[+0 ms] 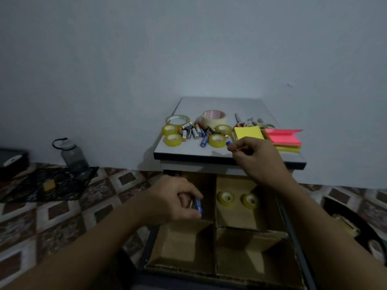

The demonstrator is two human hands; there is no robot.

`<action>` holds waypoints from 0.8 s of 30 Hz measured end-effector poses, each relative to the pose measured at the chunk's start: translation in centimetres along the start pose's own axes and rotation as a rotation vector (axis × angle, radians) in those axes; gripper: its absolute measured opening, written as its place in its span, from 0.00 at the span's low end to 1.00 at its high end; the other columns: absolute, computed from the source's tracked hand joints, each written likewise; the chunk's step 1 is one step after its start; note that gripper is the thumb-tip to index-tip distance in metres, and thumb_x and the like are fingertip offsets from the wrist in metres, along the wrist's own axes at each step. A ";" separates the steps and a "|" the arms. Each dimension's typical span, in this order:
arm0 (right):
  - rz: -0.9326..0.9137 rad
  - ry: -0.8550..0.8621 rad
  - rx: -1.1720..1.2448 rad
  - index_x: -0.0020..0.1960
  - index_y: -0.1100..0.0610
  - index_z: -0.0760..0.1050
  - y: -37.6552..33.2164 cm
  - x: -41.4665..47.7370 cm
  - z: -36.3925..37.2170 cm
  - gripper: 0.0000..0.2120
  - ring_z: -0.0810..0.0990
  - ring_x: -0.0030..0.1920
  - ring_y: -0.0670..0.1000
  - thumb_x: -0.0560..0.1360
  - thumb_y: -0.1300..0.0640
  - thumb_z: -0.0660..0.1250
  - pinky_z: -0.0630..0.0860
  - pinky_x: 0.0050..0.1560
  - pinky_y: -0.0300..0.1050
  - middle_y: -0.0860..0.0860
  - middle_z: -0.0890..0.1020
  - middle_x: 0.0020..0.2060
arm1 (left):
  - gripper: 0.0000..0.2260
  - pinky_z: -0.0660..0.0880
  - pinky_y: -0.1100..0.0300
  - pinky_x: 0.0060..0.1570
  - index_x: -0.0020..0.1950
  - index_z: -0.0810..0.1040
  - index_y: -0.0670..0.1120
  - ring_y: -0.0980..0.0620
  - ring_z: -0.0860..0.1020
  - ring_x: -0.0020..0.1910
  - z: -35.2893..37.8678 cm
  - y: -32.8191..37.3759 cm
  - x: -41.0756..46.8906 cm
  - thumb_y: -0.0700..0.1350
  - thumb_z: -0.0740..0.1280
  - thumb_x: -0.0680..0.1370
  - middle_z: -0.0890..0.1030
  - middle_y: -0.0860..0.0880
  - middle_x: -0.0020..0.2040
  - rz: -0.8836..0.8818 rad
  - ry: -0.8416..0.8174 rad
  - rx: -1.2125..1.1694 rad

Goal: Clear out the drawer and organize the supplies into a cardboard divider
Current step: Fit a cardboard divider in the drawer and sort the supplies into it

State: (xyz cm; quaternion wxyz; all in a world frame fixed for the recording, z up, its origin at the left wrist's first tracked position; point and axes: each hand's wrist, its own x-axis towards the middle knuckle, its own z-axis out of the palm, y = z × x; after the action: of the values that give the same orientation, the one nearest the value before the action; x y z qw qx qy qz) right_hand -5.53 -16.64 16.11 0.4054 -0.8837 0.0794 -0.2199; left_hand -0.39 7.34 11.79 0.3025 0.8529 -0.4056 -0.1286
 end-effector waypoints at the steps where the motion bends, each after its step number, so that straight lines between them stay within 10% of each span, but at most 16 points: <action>1: 0.004 -0.006 0.010 0.47 0.50 0.81 0.2 -0.7 0.0 0.07 0.76 0.30 0.47 0.76 0.59 0.66 0.72 0.31 0.42 0.49 0.83 0.35 | 0.19 0.81 0.58 0.45 0.60 0.81 0.56 0.55 0.80 0.43 1.3 -0.2 -0.5 0.56 0.76 0.70 0.80 0.55 0.48 -0.001 -0.069 0.053; 7: 0.058 -0.032 0.018 0.50 0.49 0.81 0.6 -4.3 -0.3 0.06 0.80 0.39 0.45 0.78 0.56 0.67 0.75 0.36 0.39 0.46 0.82 0.41 | 0.20 0.74 0.63 0.49 0.65 0.77 0.56 0.61 0.72 0.44 7.1 -1.4 -1.5 0.58 0.72 0.75 0.74 0.59 0.47 -0.057 -0.347 0.231; 11: 0.067 -0.059 0.056 0.51 0.49 0.81 1.0 -5.8 -0.4 0.06 0.80 0.39 0.45 0.78 0.56 0.67 0.78 0.36 0.43 0.47 0.82 0.42 | 0.20 0.74 0.61 0.46 0.66 0.78 0.50 0.60 0.73 0.43 8.9 -2.8 -0.7 0.54 0.73 0.75 0.77 0.53 0.50 -0.093 -0.322 0.241; 16: 0.110 -0.094 0.069 0.52 0.48 0.80 1.8 -6.7 0.0 0.07 0.81 0.43 0.46 0.78 0.57 0.67 0.81 0.43 0.44 0.46 0.82 0.45 | 0.08 0.79 0.54 0.42 0.40 0.73 0.48 0.51 0.77 0.41 10.6 -3.3 0.2 0.43 0.72 0.74 0.80 0.45 0.45 -0.063 -0.303 0.324; 24: 0.137 -0.141 0.076 0.57 0.47 0.80 3.7 -7.0 0.8 0.10 0.81 0.48 0.45 0.78 0.57 0.68 0.82 0.48 0.46 0.47 0.82 0.49 | 0.09 0.80 0.51 0.43 0.47 0.74 0.44 0.49 0.79 0.44 11.0 -3.4 0.6 0.42 0.73 0.73 0.80 0.45 0.47 -0.031 -0.285 0.412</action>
State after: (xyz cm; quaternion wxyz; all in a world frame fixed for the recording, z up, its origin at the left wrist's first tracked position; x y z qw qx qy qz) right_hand -11.32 -16.32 10.61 0.4574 -0.8735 0.1026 -0.1316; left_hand -2.97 4.01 1.09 0.0602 0.8759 -0.4486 -0.1670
